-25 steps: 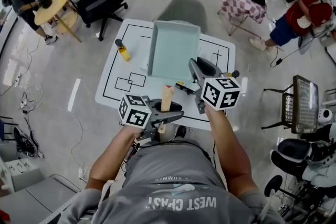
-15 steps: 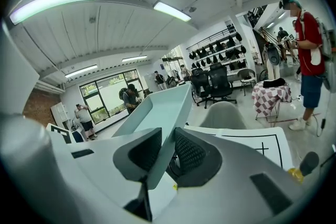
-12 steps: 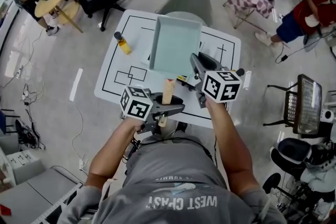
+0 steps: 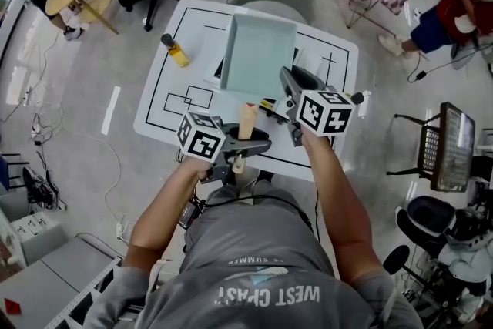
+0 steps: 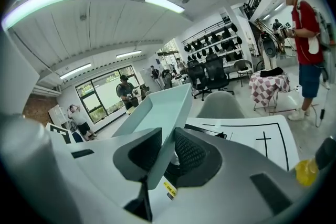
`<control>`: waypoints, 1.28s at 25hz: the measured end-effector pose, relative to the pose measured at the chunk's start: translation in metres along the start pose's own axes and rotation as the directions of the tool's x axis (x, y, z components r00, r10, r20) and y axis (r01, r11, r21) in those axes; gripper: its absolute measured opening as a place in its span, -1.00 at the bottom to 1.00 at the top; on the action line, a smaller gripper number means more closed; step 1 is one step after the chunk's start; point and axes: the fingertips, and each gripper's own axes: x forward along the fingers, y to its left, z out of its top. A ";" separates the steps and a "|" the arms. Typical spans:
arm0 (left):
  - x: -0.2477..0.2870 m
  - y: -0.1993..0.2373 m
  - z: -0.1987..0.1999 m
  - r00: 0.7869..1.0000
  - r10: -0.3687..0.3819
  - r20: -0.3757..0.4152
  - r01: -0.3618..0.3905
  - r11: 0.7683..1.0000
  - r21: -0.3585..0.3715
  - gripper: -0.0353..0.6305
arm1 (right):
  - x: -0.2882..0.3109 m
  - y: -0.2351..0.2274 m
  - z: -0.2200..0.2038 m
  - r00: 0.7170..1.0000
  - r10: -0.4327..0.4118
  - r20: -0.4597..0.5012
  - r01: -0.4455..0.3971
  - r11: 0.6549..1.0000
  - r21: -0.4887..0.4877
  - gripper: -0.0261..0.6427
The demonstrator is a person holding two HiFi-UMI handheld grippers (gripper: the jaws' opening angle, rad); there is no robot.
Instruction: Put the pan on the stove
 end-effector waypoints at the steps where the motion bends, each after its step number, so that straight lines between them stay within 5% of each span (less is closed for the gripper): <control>1: 0.001 0.003 0.000 1.000 0.000 -0.002 0.000 1.000 -0.005 -0.59 | 0.002 -0.003 -0.002 1.000 -0.002 -0.004 0.002 1.000 0.004 -0.66; 32: 0.018 0.073 -0.013 1.000 -0.017 -0.022 0.014 0.992 -0.125 -0.59 | 0.053 -0.058 -0.052 0.994 -0.042 -0.097 0.049 0.996 0.071 -0.66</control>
